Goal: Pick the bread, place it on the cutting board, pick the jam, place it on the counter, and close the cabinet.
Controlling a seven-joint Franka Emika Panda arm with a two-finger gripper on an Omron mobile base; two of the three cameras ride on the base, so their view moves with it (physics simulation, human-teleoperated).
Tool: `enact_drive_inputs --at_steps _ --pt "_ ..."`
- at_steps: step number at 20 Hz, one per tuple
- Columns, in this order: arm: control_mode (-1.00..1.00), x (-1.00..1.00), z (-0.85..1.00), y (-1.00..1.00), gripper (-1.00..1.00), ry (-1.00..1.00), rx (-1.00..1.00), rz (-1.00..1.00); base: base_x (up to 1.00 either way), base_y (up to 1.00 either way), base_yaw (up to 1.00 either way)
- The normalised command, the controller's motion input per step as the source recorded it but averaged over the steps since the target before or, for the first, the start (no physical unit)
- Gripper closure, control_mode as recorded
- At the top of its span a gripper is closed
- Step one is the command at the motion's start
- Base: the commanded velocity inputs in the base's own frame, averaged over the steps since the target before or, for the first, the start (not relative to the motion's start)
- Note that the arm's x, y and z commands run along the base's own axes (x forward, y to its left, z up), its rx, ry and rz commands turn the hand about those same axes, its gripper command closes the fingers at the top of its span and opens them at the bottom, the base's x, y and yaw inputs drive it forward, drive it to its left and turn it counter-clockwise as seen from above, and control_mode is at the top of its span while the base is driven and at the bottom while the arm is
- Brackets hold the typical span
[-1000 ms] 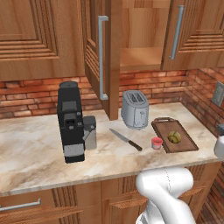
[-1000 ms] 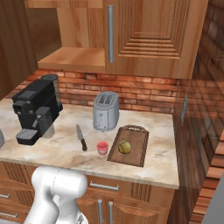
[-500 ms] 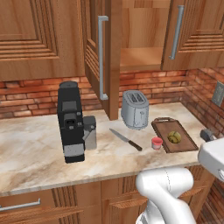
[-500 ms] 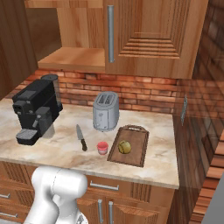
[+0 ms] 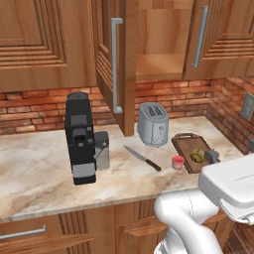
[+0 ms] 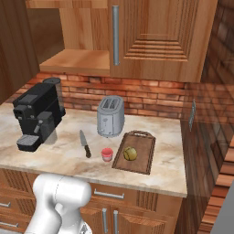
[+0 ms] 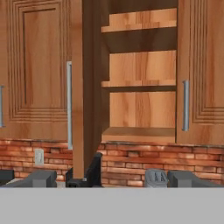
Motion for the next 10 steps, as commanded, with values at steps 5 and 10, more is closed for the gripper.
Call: enact_drive_inputs --at_steps 5,10 --pt "-1.0 0.0 0.0 0.2 -1.0 0.0 0.0 0.0 0.0 0.0 0.0" --pt "-1.0 0.0 0.0 0.14 -1.0 0.0 0.0 -0.01 0.0 0.0 0.0"
